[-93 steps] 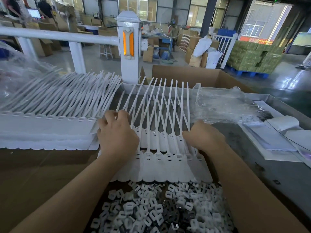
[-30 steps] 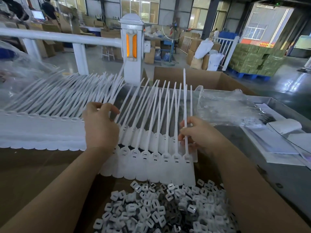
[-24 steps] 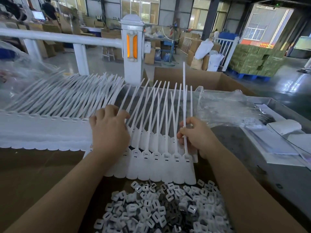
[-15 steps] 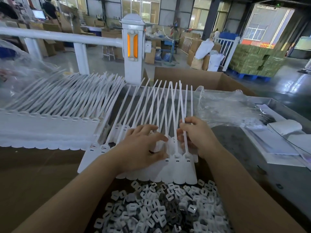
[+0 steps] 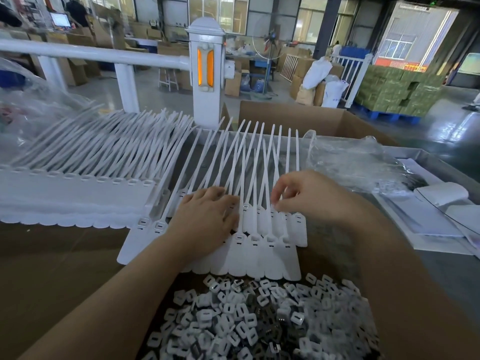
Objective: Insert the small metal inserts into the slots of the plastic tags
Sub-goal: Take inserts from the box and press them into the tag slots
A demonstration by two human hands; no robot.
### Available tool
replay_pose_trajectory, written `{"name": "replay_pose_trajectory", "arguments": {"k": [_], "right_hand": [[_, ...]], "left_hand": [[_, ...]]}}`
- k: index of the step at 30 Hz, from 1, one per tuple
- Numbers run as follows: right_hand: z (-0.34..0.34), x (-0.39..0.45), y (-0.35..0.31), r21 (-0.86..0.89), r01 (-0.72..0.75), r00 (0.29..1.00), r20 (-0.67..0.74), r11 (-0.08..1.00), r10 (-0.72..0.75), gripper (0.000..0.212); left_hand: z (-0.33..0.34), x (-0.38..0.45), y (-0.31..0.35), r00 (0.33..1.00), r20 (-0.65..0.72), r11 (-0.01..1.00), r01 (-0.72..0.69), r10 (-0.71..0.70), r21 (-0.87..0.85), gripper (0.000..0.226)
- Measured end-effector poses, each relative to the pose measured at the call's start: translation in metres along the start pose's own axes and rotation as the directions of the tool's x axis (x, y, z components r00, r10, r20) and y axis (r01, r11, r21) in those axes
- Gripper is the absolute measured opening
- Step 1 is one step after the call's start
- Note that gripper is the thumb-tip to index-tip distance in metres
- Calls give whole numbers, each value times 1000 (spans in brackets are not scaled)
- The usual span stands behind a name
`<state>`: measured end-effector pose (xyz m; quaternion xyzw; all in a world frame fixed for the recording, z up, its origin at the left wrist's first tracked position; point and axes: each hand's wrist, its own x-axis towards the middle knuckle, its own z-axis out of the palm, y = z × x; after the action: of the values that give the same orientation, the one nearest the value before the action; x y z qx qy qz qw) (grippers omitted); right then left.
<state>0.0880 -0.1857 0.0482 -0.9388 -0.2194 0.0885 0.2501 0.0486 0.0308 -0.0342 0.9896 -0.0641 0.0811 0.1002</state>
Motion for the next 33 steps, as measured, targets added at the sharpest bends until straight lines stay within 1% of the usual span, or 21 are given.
{"name": "replay_pose_trajectory", "arguments": {"k": [1,2,3,4,6,8,11,16,22,24,27,31,33], "right_hand": [[-4,-6,-10,19,90,983,158,996,-91,8],[-4,-11,-22,57,156,935,313,986,-166,7],[-1,-15,-33,96,195,876,431,976,-217,8],[4,-18,-43,107,222,824,512,969,-245,9],[18,-17,-56,42,288,763,593,957,-256,10],[29,-13,-58,-59,345,749,618,937,-237,13],[37,-10,-55,-151,335,767,617,930,-176,18],[45,-8,-57,-132,332,763,620,934,-184,19],[47,-7,-56,-99,358,765,601,929,-231,7],[48,-6,-55,-87,356,763,603,930,-235,8],[48,-5,-54,-54,333,750,620,941,-229,15],[46,-5,-53,-9,320,716,657,947,-236,13],[42,-6,-49,32,309,731,632,950,-259,12]], "left_hand": [[0,0,0,1000,0,1000,3,-3,-4,50],[0,0,0,1000,-1,1000,3,-3,-6,50],[0,0,0,1000,0,1000,1,-1,-4,50],[0,0,0,1000,4,1000,-3,3,2,50],[0,0,0,1000,9,1000,-6,6,12,51],[0,1,0,1000,3,1000,2,-2,10,52],[2,2,0,1000,-17,1000,10,-10,0,48],[3,1,1,999,-44,1000,13,-13,3,47],[3,0,8,994,-95,999,48,-49,-9,45],[3,0,9,993,-108,998,54,-56,-16,45],[3,2,8,992,-112,998,58,-61,-32,43],[3,3,9,991,-119,996,57,-64,-63,42],[4,2,8,991,-126,996,45,-53,-73,42]]}}
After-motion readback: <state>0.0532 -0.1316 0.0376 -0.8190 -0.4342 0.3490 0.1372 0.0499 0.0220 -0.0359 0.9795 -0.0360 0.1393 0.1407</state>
